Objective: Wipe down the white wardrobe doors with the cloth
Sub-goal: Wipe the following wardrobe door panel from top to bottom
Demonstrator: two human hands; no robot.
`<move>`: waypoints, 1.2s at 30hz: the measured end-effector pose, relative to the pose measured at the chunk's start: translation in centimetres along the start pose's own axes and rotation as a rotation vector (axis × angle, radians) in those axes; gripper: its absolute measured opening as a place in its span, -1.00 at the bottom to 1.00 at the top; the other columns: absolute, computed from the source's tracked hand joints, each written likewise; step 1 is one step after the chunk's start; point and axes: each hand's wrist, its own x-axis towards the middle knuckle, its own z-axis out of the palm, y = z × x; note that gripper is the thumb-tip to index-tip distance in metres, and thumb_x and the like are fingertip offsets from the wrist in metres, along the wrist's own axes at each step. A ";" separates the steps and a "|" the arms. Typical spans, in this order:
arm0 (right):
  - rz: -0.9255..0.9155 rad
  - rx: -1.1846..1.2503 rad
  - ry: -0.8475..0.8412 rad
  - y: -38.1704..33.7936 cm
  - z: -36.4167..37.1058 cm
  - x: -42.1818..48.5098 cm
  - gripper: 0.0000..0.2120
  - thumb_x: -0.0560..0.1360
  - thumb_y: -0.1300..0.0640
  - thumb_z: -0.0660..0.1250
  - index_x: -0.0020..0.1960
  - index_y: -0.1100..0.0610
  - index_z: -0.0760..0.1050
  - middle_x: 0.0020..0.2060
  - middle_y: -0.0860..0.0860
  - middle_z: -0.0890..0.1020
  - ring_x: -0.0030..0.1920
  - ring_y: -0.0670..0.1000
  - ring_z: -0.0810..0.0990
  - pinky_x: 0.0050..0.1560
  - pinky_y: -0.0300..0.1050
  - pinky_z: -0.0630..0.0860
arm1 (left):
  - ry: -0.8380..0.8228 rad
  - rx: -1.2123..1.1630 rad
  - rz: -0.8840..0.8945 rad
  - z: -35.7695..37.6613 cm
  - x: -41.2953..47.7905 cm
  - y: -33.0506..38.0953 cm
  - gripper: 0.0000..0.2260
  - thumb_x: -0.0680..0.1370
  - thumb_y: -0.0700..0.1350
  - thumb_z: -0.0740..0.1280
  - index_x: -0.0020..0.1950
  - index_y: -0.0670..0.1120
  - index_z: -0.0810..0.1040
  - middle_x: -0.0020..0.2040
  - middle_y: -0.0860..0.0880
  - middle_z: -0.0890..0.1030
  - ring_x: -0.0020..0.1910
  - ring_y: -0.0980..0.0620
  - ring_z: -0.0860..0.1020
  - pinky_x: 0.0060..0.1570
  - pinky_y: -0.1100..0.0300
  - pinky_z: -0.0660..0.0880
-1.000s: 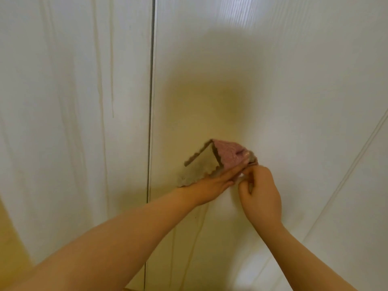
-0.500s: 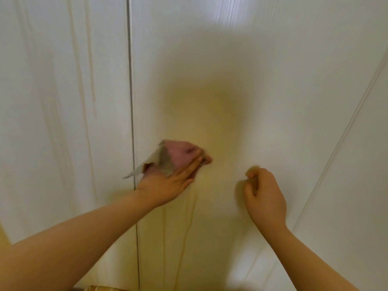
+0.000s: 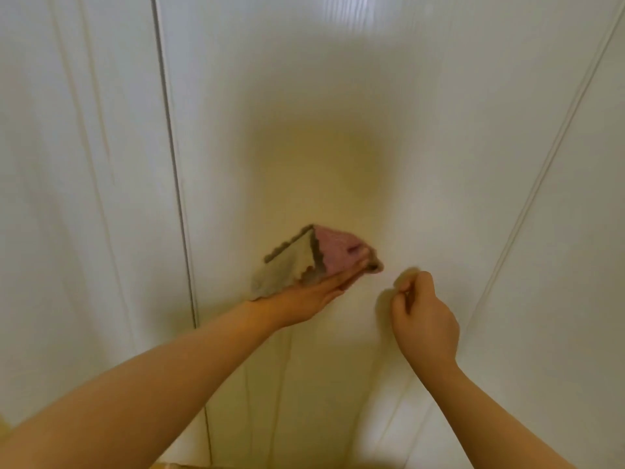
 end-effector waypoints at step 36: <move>-0.062 0.178 -0.124 -2.6 6.7 -3.8 -0.84 0.49 0.26 0.17 0.02 0.09 0.42 -0.30 -0.19 0.37 -0.22 -0.06 0.42 -0.24 -0.16 0.32 | 0.307 0.438 -0.637 -2.8 -6.4 -0.6 -0.46 0.66 0.12 -0.18 0.50 -0.21 0.10 0.44 -0.14 0.21 0.25 -0.27 0.47 0.04 -0.20 0.48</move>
